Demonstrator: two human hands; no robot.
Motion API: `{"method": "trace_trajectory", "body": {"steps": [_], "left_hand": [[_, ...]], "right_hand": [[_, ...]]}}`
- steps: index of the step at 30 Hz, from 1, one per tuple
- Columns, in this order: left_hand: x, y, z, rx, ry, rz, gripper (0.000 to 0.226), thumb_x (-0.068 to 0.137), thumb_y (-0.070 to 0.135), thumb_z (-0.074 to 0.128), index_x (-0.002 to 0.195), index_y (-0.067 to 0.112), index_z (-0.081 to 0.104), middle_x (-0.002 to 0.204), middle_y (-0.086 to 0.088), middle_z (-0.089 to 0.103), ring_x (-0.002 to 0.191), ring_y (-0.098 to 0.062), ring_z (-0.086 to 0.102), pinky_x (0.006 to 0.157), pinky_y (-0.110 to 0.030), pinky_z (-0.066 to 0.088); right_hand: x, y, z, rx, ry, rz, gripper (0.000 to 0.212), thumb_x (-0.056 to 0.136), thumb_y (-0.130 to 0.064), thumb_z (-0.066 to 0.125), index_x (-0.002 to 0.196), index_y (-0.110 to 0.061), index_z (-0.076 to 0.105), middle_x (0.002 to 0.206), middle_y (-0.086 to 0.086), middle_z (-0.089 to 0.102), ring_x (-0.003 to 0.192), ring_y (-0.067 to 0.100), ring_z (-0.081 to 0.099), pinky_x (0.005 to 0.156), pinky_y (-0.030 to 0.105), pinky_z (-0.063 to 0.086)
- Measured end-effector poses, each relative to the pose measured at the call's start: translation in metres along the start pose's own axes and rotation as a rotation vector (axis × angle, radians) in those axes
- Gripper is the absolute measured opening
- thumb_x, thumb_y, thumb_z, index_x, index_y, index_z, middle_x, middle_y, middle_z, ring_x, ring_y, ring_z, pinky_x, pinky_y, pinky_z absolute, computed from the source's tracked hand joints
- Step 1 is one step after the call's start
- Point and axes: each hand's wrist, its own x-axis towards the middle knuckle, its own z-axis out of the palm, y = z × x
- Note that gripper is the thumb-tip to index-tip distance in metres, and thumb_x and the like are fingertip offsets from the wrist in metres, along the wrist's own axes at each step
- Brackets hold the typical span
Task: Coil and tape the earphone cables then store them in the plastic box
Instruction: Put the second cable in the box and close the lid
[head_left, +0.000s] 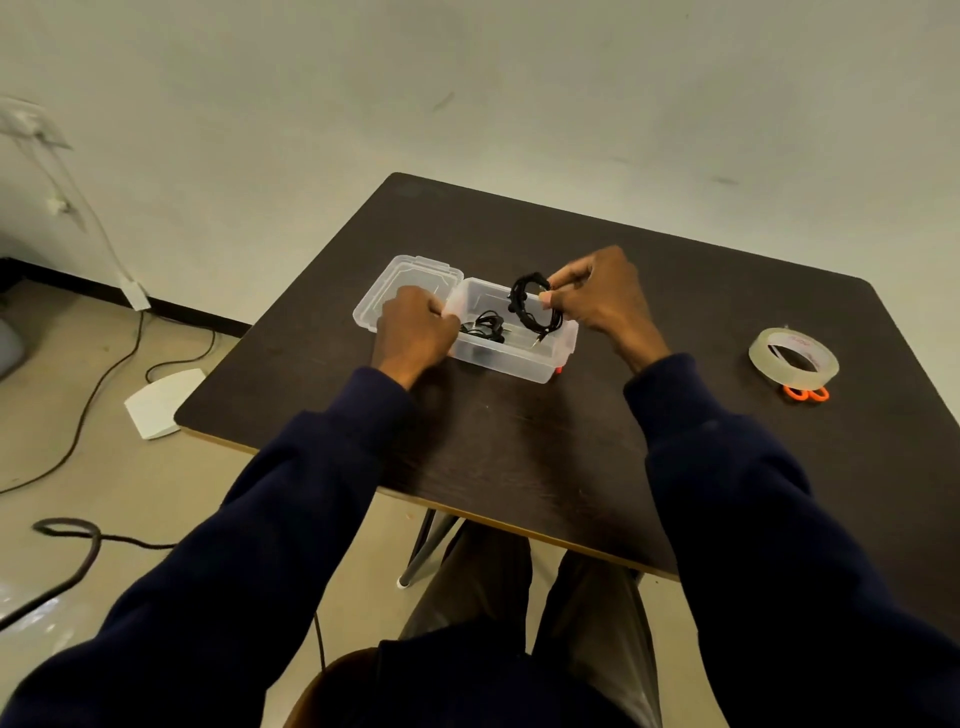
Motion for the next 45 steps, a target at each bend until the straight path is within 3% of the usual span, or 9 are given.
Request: {"method": "trace_trajectory", "body": {"steps": [3, 8, 13, 21, 24, 31, 37, 42, 45], "left_hand": [[-0.005, 0.001, 0.005, -0.143, -0.063, -0.035, 0.01, 0.088, 0.008, 0.072, 0.079, 0.012, 0.072, 0.084, -0.012, 0.076, 0.075, -0.027, 0.077, 0.081, -0.049, 0.064], [-0.013, 0.003, 0.015, -0.225, -0.102, -0.042, 0.017, 0.089, 0.006, 0.075, 0.078, 0.019, 0.069, 0.081, -0.003, 0.075, 0.066, -0.014, 0.077, 0.075, -0.043, 0.066], [-0.016, 0.006, 0.019, -0.231, -0.125, -0.029, 0.017, 0.089, 0.009, 0.078, 0.083, 0.021, 0.067, 0.091, -0.006, 0.076, 0.069, -0.013, 0.078, 0.074, -0.039, 0.066], [-0.02, 0.009, 0.022, -0.284, -0.156, -0.019, 0.015, 0.09, 0.007, 0.077, 0.087, 0.019, 0.068, 0.088, -0.002, 0.073, 0.067, -0.008, 0.076, 0.061, -0.022, 0.062], [-0.025, 0.008, 0.022, -0.393, -0.187, -0.026, 0.008, 0.092, 0.009, 0.075, 0.099, 0.01, 0.072, 0.094, -0.01, 0.076, 0.077, -0.017, 0.078, 0.072, -0.032, 0.066], [-0.031, 0.004, 0.023, -0.515, -0.162, -0.062, 0.019, 0.092, 0.009, 0.075, 0.108, -0.001, 0.072, 0.096, -0.014, 0.075, 0.081, -0.022, 0.078, 0.074, -0.035, 0.066], [-0.032, -0.001, 0.025, -0.548, -0.156, -0.048, 0.021, 0.092, 0.009, 0.075, 0.111, 0.001, 0.071, 0.099, -0.014, 0.075, 0.083, -0.018, 0.078, 0.073, -0.03, 0.065], [-0.031, -0.002, 0.025, -0.517, -0.161, -0.031, 0.017, 0.092, 0.01, 0.076, 0.107, 0.003, 0.074, 0.1, -0.012, 0.076, 0.085, -0.018, 0.078, 0.075, -0.035, 0.066], [-0.023, -0.01, 0.012, -0.46, 0.023, 0.074, 0.01, 0.091, 0.006, 0.074, 0.101, 0.005, 0.077, 0.095, -0.007, 0.077, 0.07, -0.015, 0.076, 0.07, -0.032, 0.064]], "right_hand": [[0.002, 0.009, 0.003, -0.122, -0.008, -0.043, 0.017, 0.081, -0.012, 0.086, 0.097, -0.008, 0.079, 0.091, 0.005, 0.077, 0.078, 0.009, 0.071, 0.068, 0.016, 0.053], [0.001, 0.026, 0.007, -0.349, -0.081, -0.153, 0.013, 0.083, -0.005, 0.083, 0.095, -0.008, 0.08, 0.091, 0.008, 0.078, 0.077, 0.014, 0.072, 0.08, 0.031, 0.062], [-0.002, 0.039, 0.013, -0.526, -0.063, -0.204, 0.014, 0.089, -0.006, 0.076, 0.103, -0.005, 0.074, 0.1, 0.014, 0.073, 0.086, 0.027, 0.073, 0.083, 0.045, 0.062], [-0.016, 0.033, 0.016, -0.828, -0.101, -0.306, 0.023, 0.089, 0.002, 0.072, 0.109, 0.0, 0.062, 0.105, 0.02, 0.066, 0.094, 0.036, 0.067, 0.088, 0.048, 0.057], [-0.012, 0.031, 0.011, -0.826, -0.128, -0.291, 0.024, 0.087, 0.004, 0.074, 0.107, 0.0, 0.062, 0.104, 0.02, 0.066, 0.094, 0.037, 0.067, 0.088, 0.049, 0.058], [-0.007, 0.036, -0.002, -0.606, -0.126, -0.26, 0.021, 0.085, -0.006, 0.081, 0.104, -0.008, 0.073, 0.105, 0.014, 0.072, 0.092, 0.028, 0.072, 0.087, 0.045, 0.061], [-0.014, 0.033, 0.002, -0.497, -0.123, -0.286, 0.041, 0.078, -0.013, 0.088, 0.116, -0.015, 0.074, 0.11, 0.009, 0.072, 0.095, 0.021, 0.071, 0.09, 0.042, 0.06], [-0.017, 0.03, 0.01, -0.542, -0.2, -0.216, 0.035, 0.078, -0.012, 0.088, 0.11, -0.013, 0.074, 0.117, 0.011, 0.069, 0.102, 0.025, 0.07, 0.091, 0.045, 0.059], [-0.016, 0.03, 0.004, -0.512, -0.161, -0.21, 0.038, 0.079, -0.016, 0.087, 0.114, -0.013, 0.074, 0.118, 0.012, 0.07, 0.101, 0.026, 0.071, 0.092, 0.045, 0.059]]}}
